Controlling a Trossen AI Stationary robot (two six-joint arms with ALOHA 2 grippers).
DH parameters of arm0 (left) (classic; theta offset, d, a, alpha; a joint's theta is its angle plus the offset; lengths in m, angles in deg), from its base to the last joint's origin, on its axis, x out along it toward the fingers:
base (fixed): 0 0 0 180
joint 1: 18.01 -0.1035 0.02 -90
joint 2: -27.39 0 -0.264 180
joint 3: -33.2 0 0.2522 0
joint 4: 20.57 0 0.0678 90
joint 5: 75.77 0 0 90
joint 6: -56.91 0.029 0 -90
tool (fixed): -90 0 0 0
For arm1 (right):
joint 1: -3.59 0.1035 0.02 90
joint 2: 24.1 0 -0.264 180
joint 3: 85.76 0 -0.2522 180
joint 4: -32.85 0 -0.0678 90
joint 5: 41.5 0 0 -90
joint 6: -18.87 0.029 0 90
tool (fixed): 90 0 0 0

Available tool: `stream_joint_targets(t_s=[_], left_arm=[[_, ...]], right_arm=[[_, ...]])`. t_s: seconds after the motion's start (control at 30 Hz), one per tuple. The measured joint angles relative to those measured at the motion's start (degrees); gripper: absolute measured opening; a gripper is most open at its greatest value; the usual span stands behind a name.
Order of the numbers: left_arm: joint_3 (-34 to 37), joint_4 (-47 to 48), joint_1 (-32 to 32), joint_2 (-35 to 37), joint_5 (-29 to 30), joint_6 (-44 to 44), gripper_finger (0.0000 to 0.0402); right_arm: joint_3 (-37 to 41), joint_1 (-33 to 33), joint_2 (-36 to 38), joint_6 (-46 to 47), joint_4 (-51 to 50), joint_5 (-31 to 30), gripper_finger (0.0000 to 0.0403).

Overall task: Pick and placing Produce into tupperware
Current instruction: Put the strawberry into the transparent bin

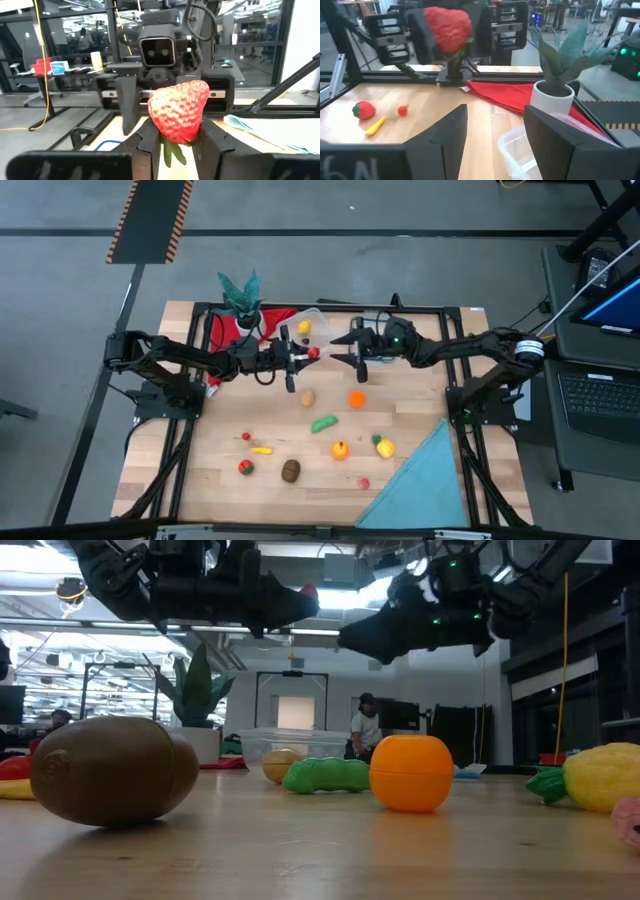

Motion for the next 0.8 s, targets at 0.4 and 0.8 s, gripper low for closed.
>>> stream_joint_targets(t_s=[0.4,0.8], left_arm=[[0.02,0.29,-0.81,-0.01,0.0,0.56,0.0074],[0.02,3.25,-4.52,1.8,0.07,-0.68,0.0073]], right_arm=[[13.04,0.02,9.71,1.26,3.99,-0.66,0.0196],[26.24,0.07,14.95,3.33,17.4,-1.91,0.0196]])
